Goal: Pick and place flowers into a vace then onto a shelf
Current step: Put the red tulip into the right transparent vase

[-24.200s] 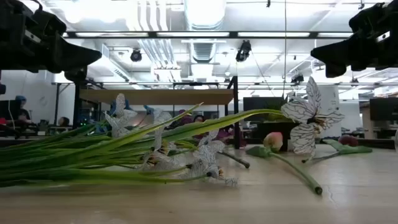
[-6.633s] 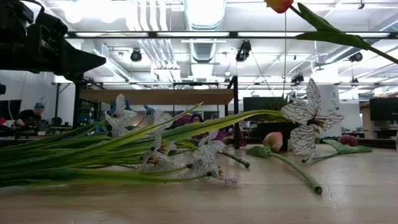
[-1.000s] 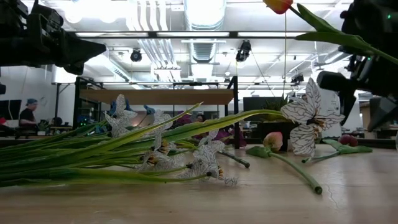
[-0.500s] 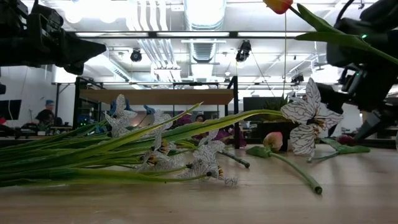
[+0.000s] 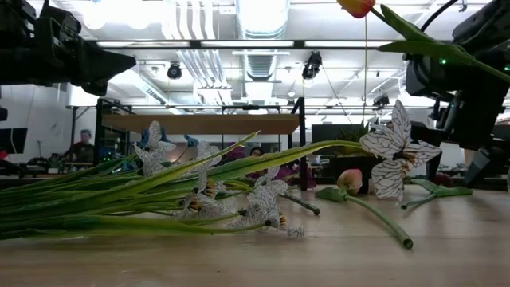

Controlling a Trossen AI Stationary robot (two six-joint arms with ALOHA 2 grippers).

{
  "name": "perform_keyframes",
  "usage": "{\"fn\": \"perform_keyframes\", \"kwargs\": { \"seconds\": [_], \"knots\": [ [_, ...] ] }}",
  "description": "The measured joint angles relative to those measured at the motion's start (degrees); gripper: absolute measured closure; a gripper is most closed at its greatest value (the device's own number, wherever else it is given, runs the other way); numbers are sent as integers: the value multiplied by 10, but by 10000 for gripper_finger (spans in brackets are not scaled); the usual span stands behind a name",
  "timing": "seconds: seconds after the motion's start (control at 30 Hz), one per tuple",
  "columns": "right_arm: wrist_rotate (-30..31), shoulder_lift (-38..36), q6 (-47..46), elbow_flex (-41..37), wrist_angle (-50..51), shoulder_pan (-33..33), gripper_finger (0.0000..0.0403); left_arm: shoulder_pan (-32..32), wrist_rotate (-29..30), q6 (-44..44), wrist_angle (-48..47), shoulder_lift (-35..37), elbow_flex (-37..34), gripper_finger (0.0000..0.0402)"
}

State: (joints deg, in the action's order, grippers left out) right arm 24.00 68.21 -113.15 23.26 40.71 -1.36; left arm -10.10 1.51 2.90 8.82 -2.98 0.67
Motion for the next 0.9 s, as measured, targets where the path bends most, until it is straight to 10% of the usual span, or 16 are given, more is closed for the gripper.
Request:
{"fn": "perform_keyframes", "kwargs": {
  "seconds": [0.9],
  "knots": [
    [-31, -7, 79, -2, 25, 11, 382, 0, 0, 0, 0, 0, 0, 402]
  ]
}}
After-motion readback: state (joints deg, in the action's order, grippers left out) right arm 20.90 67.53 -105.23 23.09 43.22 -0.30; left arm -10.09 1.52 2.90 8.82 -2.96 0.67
